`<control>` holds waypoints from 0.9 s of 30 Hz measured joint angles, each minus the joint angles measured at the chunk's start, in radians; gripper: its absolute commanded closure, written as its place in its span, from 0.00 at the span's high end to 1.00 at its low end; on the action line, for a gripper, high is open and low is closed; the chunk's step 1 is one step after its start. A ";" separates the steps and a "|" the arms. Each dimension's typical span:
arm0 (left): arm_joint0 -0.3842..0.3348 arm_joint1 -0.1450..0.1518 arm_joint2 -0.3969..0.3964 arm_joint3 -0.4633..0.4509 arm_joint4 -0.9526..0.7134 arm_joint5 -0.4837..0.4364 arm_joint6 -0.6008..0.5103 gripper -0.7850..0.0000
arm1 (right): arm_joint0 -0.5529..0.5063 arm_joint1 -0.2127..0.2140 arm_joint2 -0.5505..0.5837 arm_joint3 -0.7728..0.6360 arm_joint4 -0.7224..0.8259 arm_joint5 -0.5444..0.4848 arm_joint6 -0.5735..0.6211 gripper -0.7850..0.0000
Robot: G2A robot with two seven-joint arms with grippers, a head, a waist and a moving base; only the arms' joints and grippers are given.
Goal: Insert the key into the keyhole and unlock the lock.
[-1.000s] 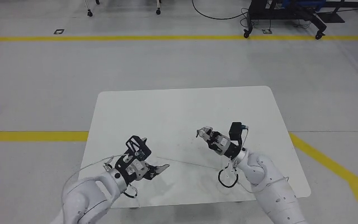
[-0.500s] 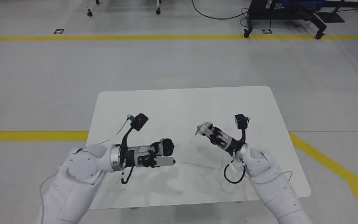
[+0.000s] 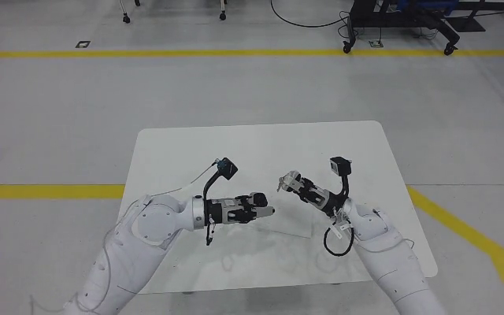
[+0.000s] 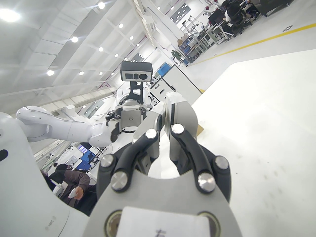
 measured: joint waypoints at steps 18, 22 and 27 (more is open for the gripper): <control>-0.039 -0.023 0.070 0.070 0.043 0.038 0.096 0.23 | 0.005 -0.001 -0.039 -0.012 0.013 0.003 0.046 0.00; -0.039 -0.025 0.075 0.073 0.055 0.043 0.107 0.12 | 0.006 0.000 -0.042 -0.011 0.014 0.000 0.048 0.00; -0.032 -0.025 0.071 0.078 0.055 0.045 0.119 0.00 | 0.004 0.002 -0.042 -0.013 0.018 -0.003 0.053 0.00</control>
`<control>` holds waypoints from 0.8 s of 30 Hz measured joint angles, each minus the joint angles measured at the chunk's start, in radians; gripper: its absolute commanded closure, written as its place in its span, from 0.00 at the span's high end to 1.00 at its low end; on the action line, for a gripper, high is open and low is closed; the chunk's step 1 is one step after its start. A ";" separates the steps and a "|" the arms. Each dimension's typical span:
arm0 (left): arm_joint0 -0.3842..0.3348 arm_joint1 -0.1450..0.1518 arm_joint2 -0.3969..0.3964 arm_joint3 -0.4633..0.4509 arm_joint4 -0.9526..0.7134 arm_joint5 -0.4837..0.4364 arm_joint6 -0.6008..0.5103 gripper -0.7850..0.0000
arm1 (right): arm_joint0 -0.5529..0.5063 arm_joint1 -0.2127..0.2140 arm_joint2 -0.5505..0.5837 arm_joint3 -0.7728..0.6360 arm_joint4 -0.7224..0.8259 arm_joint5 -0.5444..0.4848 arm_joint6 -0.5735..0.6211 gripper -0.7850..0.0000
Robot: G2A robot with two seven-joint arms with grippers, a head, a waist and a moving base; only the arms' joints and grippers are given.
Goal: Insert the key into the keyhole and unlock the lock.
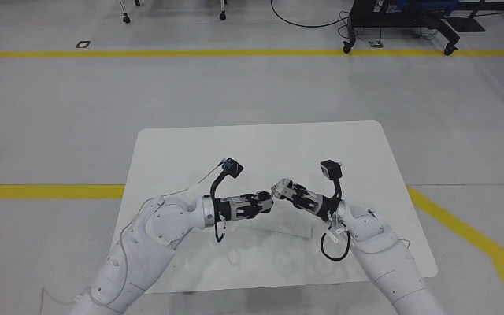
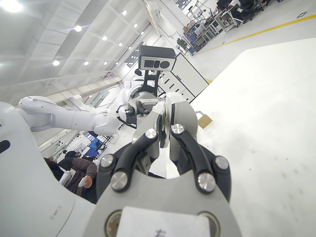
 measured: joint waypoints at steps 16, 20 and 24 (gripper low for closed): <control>0.039 0.026 -0.076 -0.053 -0.008 -0.050 -0.086 0.00 | -0.039 0.029 0.055 -0.054 -0.041 0.000 0.065 0.35; 0.055 0.054 -0.151 -0.125 0.000 -0.024 -0.220 0.00 | -0.071 0.048 0.094 -0.079 -0.045 0.000 0.107 0.27; 0.058 0.074 -0.185 -0.184 0.030 0.047 -0.358 0.00 | -0.068 0.058 0.075 -0.095 -0.034 0.021 0.141 0.21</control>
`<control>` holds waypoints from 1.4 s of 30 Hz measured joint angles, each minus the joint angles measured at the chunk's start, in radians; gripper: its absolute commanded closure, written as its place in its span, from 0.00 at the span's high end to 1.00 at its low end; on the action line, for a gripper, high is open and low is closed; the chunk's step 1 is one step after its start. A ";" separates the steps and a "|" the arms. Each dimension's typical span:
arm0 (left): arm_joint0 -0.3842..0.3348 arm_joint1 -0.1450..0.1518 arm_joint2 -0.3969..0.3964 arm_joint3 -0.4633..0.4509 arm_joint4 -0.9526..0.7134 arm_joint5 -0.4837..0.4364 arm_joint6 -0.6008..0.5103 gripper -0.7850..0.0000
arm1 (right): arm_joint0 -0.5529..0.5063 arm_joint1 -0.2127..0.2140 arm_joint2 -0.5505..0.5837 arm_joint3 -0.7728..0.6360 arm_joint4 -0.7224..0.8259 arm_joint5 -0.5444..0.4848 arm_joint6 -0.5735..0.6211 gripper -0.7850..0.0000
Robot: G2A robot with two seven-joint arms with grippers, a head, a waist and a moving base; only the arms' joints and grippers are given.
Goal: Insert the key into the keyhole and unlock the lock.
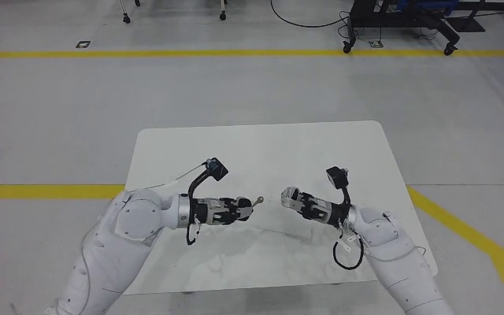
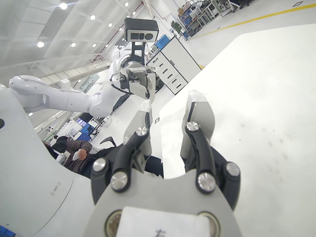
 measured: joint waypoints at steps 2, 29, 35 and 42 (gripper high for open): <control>-0.012 0.003 0.012 -0.010 0.019 0.035 -0.057 0.00 | 0.009 0.004 -0.025 -0.009 -0.001 0.021 0.021 0.21; -0.152 -0.017 0.180 0.086 0.050 0.095 -0.098 0.00 | 0.092 0.005 -0.167 0.026 0.000 0.073 0.072 0.00; -0.163 -0.017 0.186 0.095 0.037 0.093 -0.099 0.00 | 0.104 0.009 -0.179 0.035 -0.004 0.072 0.071 0.00; -0.167 -0.013 0.178 0.103 0.009 0.089 -0.096 0.71 | 0.115 0.010 -0.193 0.042 -0.015 0.072 0.072 0.00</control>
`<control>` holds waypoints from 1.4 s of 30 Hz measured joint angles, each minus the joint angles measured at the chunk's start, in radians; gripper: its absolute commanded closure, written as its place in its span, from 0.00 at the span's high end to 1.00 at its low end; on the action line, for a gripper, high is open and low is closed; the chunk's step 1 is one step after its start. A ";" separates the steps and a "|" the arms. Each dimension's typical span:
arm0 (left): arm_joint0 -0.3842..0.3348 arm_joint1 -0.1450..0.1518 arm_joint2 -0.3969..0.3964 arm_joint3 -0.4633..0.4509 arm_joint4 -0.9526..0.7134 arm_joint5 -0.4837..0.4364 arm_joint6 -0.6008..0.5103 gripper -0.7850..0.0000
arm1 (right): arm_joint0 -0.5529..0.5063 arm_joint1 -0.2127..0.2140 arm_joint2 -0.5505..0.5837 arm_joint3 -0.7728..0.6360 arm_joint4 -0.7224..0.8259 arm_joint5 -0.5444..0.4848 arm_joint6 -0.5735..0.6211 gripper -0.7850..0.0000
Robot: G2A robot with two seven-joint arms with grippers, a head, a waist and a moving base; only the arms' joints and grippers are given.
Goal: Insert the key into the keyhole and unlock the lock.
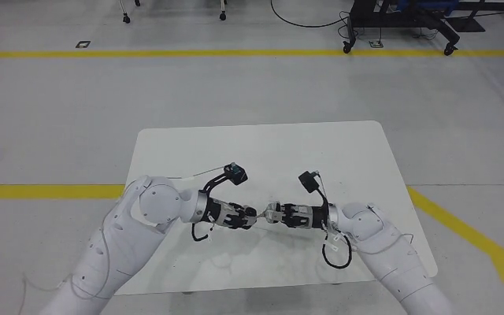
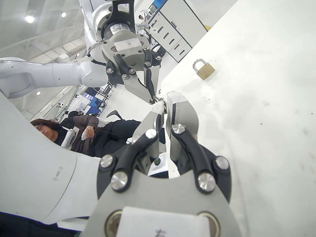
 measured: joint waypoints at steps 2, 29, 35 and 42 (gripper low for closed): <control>-0.001 0.002 -0.003 0.003 -0.005 -0.001 0.001 1.00 | 0.003 0.000 -0.005 0.001 -0.002 0.001 0.001 0.00; 0.505 0.150 -0.541 -0.537 0.603 0.185 -0.132 1.00 | -0.035 0.053 0.085 0.041 0.169 -0.093 -0.104 0.00; 0.485 0.145 -0.489 -0.475 0.602 0.250 -0.102 0.67 | -0.035 0.053 0.085 0.040 0.169 -0.093 -0.104 0.00; 0.304 0.118 -0.303 -0.260 0.623 0.325 -0.087 0.47 | -0.035 0.053 0.085 0.041 0.169 -0.093 -0.104 0.00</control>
